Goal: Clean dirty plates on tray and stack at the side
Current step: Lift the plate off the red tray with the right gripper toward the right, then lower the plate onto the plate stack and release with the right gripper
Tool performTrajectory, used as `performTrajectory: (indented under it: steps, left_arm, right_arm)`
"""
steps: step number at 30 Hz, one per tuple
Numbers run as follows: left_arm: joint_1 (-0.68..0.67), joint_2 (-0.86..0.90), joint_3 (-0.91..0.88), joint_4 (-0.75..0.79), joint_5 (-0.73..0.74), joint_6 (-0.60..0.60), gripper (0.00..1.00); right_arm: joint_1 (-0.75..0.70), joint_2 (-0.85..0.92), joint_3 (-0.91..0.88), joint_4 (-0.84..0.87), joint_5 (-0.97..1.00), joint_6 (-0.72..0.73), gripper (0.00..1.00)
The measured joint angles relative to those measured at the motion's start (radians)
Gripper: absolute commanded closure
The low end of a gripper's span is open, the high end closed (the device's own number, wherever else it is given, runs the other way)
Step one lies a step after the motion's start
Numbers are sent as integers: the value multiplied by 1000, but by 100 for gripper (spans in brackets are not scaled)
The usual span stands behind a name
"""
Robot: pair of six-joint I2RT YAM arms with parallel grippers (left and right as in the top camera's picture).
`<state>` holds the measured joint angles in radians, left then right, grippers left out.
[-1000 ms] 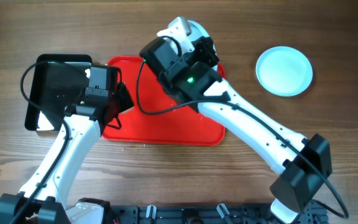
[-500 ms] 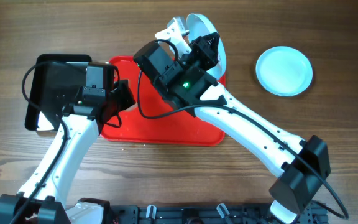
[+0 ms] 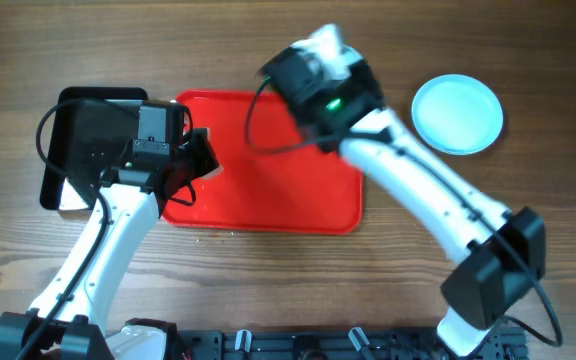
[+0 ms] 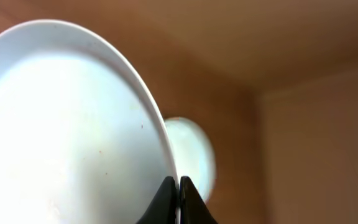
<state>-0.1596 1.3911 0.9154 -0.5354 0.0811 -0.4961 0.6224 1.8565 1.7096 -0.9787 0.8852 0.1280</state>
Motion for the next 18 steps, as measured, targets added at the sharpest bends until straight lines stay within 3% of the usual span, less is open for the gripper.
performTrajectory:
  steps: [6,9,13,18]
  left_arm:
    - [0,0,0,-3,0,0,96]
    - [0,0,0,-3,0,0,96]
    - [0,0,0,-3,0,0,96]
    - [0,0,0,-3,0,0,96]
  right_arm:
    - [-437,-19,0,-5,-716,67,96]
    - [-669,-20,-16,-11,-941,51,96]
    - [-899,-21,-111,63,-1061,43,96]
    - [-996,-21,-253,234,-1102,40,96]
